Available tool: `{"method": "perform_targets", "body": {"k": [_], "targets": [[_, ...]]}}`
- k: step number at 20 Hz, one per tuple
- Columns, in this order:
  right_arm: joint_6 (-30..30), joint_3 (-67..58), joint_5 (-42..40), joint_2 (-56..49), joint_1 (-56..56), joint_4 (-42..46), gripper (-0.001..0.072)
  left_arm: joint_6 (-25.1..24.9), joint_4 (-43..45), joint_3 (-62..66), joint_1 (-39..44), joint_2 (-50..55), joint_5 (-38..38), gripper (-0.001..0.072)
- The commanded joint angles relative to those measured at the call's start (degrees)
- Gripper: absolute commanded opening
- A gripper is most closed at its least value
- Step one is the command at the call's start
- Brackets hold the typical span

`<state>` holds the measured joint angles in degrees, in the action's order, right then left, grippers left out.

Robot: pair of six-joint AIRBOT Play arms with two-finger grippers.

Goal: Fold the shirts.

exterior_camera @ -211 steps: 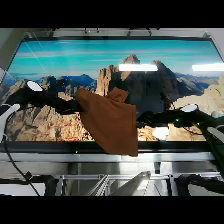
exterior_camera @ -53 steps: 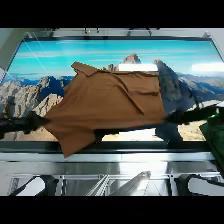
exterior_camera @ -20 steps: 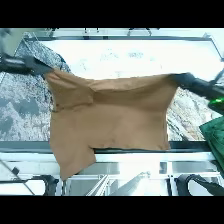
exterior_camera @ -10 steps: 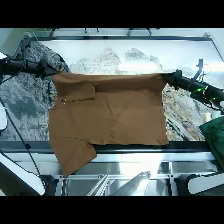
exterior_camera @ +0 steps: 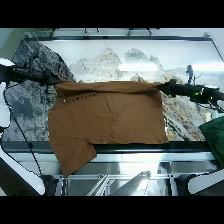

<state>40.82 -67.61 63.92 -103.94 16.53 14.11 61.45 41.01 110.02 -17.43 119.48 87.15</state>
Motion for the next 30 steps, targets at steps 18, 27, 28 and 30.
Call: {"method": "perform_targets", "body": {"k": [18, 27, 28, 30], "targets": [[19.7, 18.3, 12.3, 21.9, 14.6, 43.4, 0.0423, 9.0, 19.5, -21.4, -4.8, -24.2, 7.9, 0.0286], [12.3, 31.9, 6.7, 18.8, 6.0, 32.4, 0.043, 12.9, 34.6, -66.4, -13.2, -48.0, 6.2, 0.0286], [12.2, 31.9, 5.2, 18.3, 3.9, 30.4, 0.0428, 13.1, 34.8, -69.0, -14.0, -50.0, 5.4, 0.0287], [11.0, 31.9, 2.6, 17.8, 0.2, 26.9, 0.0389, 13.1, 33.4, -73.4, -14.7, -53.9, 2.5, 0.0287]]}}
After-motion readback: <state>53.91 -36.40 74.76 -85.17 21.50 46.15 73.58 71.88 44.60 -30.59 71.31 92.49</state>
